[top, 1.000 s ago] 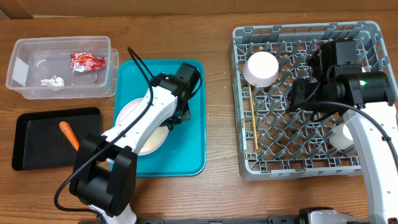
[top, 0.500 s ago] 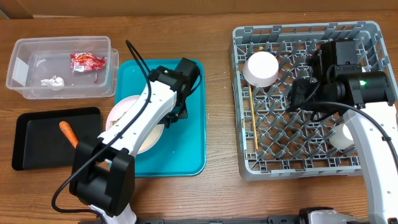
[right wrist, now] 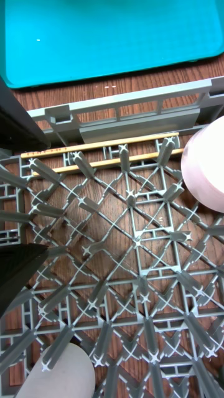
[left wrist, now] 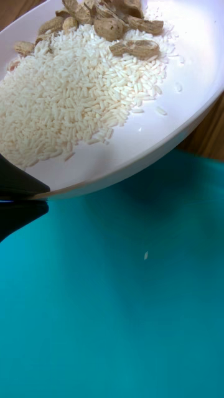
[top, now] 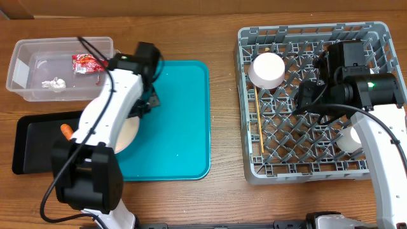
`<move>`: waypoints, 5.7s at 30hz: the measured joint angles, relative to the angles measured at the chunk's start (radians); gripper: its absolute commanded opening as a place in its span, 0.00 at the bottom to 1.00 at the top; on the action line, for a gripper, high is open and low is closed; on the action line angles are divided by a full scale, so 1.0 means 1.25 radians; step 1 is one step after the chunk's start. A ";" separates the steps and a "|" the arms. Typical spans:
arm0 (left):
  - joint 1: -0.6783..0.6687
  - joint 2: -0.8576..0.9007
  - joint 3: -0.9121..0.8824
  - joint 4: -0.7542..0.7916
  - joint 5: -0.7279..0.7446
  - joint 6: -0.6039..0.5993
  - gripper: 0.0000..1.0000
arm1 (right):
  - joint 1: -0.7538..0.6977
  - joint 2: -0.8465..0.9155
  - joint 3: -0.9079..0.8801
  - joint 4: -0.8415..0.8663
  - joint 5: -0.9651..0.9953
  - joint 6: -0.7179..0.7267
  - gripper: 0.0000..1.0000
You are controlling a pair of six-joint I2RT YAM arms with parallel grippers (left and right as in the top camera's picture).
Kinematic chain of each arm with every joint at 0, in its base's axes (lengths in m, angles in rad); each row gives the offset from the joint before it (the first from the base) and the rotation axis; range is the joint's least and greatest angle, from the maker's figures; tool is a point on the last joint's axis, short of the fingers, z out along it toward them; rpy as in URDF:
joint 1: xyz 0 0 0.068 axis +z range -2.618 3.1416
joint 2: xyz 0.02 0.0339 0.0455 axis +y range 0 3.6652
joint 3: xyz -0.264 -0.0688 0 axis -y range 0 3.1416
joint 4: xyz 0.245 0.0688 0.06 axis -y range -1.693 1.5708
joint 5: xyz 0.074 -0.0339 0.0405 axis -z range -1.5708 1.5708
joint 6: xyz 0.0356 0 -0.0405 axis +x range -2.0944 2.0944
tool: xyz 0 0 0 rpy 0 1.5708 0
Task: Sort waste into correct bins and load items into the dishwasher
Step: 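Carry the plate left and tip the rice onto the black tray, then carry the emptied plate right back over the teal tray, then set the plate on the teal tray and open the left gripper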
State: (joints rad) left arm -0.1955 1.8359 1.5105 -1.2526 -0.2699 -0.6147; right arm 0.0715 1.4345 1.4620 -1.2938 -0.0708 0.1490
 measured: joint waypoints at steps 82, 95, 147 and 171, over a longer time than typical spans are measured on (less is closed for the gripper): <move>0.806 -0.013 0.058 -0.160 0.971 0.603 0.04 | 0.000 0.000 0.000 -0.006 0.000 0.000 0.51; 0.806 -0.013 0.060 -0.157 0.998 0.641 0.04 | 0.000 0.000 0.000 -0.006 0.000 0.000 0.51; -0.282 0.149 0.077 0.195 0.276 0.179 0.21 | 0.000 0.000 0.000 -0.009 0.000 -0.010 0.51; 0.197 -0.046 0.379 -0.198 0.272 0.173 0.49 | 0.284 0.021 0.000 0.180 -0.078 -0.005 0.57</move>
State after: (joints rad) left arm 0.0505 1.7779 1.9839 -1.5002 0.0700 -0.3988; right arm 0.4267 1.4612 1.4616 -1.0691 -0.1684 0.1429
